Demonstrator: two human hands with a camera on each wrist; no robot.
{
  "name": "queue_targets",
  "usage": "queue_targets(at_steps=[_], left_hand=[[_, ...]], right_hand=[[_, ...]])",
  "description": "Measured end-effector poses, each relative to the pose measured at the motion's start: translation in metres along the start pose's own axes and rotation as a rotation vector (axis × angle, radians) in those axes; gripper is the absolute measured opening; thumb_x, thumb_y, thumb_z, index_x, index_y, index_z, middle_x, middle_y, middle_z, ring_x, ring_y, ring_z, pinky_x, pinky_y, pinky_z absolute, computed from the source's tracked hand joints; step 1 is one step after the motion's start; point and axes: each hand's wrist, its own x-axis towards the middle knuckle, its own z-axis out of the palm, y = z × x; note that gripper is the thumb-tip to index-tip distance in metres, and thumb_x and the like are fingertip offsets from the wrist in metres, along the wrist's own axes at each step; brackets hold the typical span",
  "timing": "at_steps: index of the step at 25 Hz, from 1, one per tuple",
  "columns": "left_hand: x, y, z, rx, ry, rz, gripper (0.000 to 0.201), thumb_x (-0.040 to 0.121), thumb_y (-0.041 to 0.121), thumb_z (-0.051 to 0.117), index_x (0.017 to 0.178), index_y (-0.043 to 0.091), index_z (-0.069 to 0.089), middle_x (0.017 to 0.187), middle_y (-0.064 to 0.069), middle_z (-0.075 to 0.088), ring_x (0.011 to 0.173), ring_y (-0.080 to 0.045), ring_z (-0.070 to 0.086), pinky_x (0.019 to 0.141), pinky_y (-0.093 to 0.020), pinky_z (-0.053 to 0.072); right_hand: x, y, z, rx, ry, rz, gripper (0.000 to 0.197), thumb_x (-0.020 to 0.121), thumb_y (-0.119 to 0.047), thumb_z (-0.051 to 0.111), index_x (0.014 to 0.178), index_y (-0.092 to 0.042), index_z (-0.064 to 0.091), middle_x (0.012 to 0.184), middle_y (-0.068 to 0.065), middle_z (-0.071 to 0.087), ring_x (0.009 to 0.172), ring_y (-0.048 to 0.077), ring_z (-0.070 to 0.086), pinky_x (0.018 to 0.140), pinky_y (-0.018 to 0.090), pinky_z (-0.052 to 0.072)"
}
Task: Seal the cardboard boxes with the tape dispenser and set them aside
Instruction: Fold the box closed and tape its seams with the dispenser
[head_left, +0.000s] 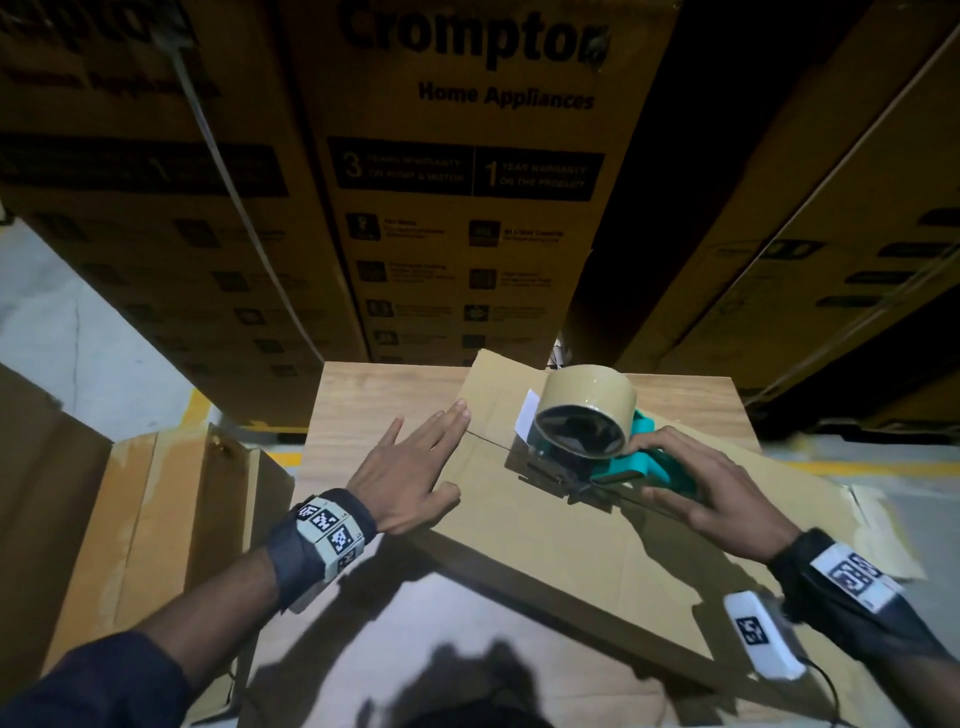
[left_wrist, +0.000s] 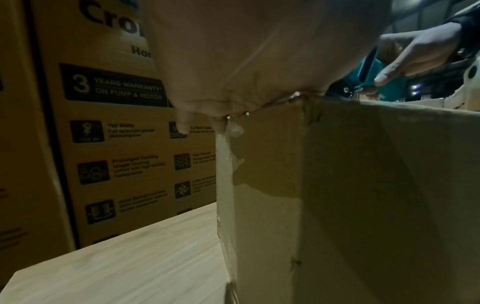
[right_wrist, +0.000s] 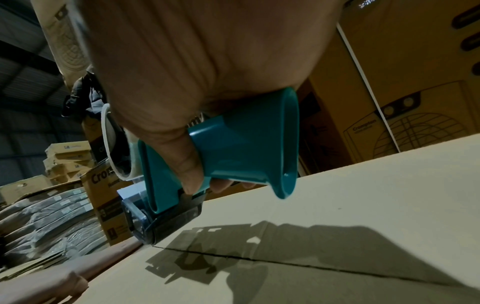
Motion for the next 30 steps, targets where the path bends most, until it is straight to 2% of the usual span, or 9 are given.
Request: queue_targets(at_steps=[4, 11, 13, 15, 17, 19, 23, 27, 30], left_hand=[[-0.001, 0.002, 0.0, 0.035, 0.025, -0.02, 0.094, 0.087, 0.061, 0.03, 0.162, 0.027, -0.015, 0.169, 0.011, -0.019, 0.157, -0.011, 0.013, 0.125, -0.056, 0.005], [-0.001, 0.006, 0.003, 0.067, 0.041, -0.036, 0.094, 0.085, 0.061, 0.03, 0.164, 0.026, -0.006, 0.17, 0.012, -0.014, 0.153, -0.01, 0.026, 0.125, -0.058, 0.011], [-0.001, 0.005, 0.005, 0.063, 0.049, -0.031, 0.094, 0.086, 0.061, 0.032, 0.164, 0.026, -0.005, 0.17, 0.012, -0.013, 0.151, -0.011, 0.031, 0.125, -0.059, 0.012], [-0.001, 0.005, 0.006, 0.078, 0.053, -0.027, 0.094, 0.086, 0.061, 0.033, 0.164, 0.026, -0.006, 0.17, 0.012, -0.014, 0.15, -0.012, 0.034, 0.125, -0.059, 0.012], [-0.001, 0.005, 0.005, 0.089, 0.044, -0.033, 0.095, 0.085, 0.062, 0.031, 0.164, 0.027, -0.008, 0.17, 0.012, -0.015, 0.15, -0.013, 0.034, 0.124, -0.061, 0.012], [0.0, 0.006, 0.004, 0.09, 0.043, -0.036, 0.095, 0.085, 0.062, 0.03, 0.164, 0.027, -0.009, 0.17, 0.012, -0.016, 0.15, -0.014, 0.033, 0.124, -0.063, 0.013], [-0.002, 0.005, 0.004, 0.096, 0.034, -0.041, 0.095, 0.086, 0.063, 0.031, 0.163, 0.027, -0.011, 0.17, 0.012, -0.016, 0.151, -0.015, 0.033, 0.123, -0.064, 0.014], [0.0, 0.007, 0.003, 0.063, 0.027, -0.04, 0.096, 0.085, 0.062, 0.031, 0.163, 0.027, -0.012, 0.17, 0.01, -0.018, 0.155, -0.015, 0.02, 0.124, -0.062, 0.012], [0.0, 0.006, 0.004, -0.142, 0.003, -0.026, 0.1, 0.081, 0.063, 0.035, 0.162, 0.03, -0.014, 0.166, 0.014, -0.027, 0.15, -0.013, 0.025, 0.118, -0.045, 0.036]], right_hand=[[0.002, -0.003, 0.002, -0.103, -0.043, -0.014, 0.075, 0.092, -0.017, 0.074, 0.129, -0.07, 0.036, 0.132, -0.045, 0.041, 0.114, -0.01, 0.049, 0.095, 0.031, 0.048], [-0.036, 0.016, -0.015, -0.214, -0.089, 0.057, 0.092, 0.085, -0.011, 0.077, 0.129, -0.075, 0.027, 0.132, -0.05, 0.035, 0.11, 0.007, 0.057, 0.086, 0.047, 0.059], [-0.052, 0.02, -0.026, -0.237, -0.062, 0.081, 0.099, 0.082, -0.006, 0.079, 0.128, -0.076, 0.027, 0.133, -0.054, 0.033, 0.105, 0.005, 0.057, 0.083, 0.043, 0.059], [-0.061, 0.023, -0.032, -0.236, -0.056, 0.107, 0.102, 0.081, -0.004, 0.08, 0.128, -0.077, 0.027, 0.133, -0.055, 0.031, 0.103, -0.004, 0.055, 0.082, 0.03, 0.055], [-0.067, 0.026, -0.034, -0.199, -0.065, 0.108, 0.1, 0.083, -0.005, 0.079, 0.128, -0.077, 0.027, 0.134, -0.053, 0.032, 0.113, -0.014, 0.049, 0.085, 0.018, 0.044], [-0.068, 0.03, -0.035, -0.195, -0.065, 0.095, 0.097, 0.083, -0.005, 0.078, 0.129, -0.075, 0.029, 0.133, -0.05, 0.036, 0.118, -0.016, 0.045, 0.086, 0.02, 0.044], [-0.088, 0.044, -0.043, -0.253, -0.019, 0.141, 0.114, 0.076, 0.006, 0.081, 0.13, -0.078, 0.026, 0.128, -0.039, 0.044, 0.105, 0.003, 0.058, 0.081, 0.038, 0.058], [-0.116, 0.052, -0.053, -0.185, 0.053, 0.179, 0.126, 0.073, 0.014, 0.081, 0.124, -0.086, 0.025, 0.129, -0.029, 0.042, 0.113, 0.017, 0.052, 0.096, 0.044, 0.042], [-0.109, 0.054, -0.042, -0.221, 0.043, 0.134, 0.124, 0.069, 0.014, 0.083, 0.13, -0.079, 0.027, 0.129, -0.02, 0.048, 0.108, 0.015, 0.056, 0.085, 0.046, 0.057]])
